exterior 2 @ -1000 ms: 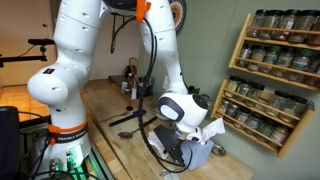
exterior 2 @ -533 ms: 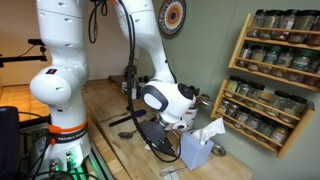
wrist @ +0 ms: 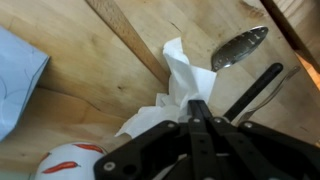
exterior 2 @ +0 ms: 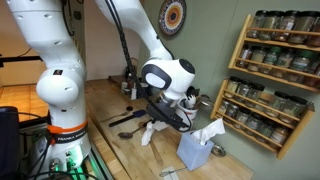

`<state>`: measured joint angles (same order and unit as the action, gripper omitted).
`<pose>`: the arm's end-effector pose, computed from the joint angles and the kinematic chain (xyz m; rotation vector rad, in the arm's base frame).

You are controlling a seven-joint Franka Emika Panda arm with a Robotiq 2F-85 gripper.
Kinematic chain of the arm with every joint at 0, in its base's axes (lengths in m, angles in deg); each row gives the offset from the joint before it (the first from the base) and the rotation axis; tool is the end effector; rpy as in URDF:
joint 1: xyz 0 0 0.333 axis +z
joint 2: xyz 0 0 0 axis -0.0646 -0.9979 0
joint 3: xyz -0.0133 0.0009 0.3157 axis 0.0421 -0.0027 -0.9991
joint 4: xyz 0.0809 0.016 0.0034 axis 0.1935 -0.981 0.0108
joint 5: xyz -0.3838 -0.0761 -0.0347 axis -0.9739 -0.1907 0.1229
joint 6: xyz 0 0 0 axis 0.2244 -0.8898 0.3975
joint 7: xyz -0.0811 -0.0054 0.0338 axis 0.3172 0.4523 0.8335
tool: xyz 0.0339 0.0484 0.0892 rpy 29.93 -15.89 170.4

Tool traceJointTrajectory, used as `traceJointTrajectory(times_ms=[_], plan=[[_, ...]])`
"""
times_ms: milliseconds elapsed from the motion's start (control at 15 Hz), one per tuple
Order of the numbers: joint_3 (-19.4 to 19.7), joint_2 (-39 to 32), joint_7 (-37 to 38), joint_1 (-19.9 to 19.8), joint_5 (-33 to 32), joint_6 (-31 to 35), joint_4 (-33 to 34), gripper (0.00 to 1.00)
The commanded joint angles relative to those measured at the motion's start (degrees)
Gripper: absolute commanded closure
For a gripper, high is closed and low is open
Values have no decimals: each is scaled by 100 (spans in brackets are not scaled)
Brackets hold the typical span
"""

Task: Move the tissue to the left corner of the counter

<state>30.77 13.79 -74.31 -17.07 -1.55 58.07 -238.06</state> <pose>0.3014 -0.2049 0.2888 -2.6529 -0.8919 -0.2889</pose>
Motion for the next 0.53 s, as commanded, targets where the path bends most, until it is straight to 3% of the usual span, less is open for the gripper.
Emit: traceJointTrajectory(times_ms=[0,133,200,333,400,467], plan=[[194,720,-252,371,-463,-451,29,100],[166,1314,-340,510,-616,-535,-302,100],[209,1235,-413,631,-619,-700,11,100],[136,1563,-291,742,-708,-814,12,100],[220,1211,-185,765,-631,-607,39,99],[213,1341,-184,819,-647,-658,61,99]])
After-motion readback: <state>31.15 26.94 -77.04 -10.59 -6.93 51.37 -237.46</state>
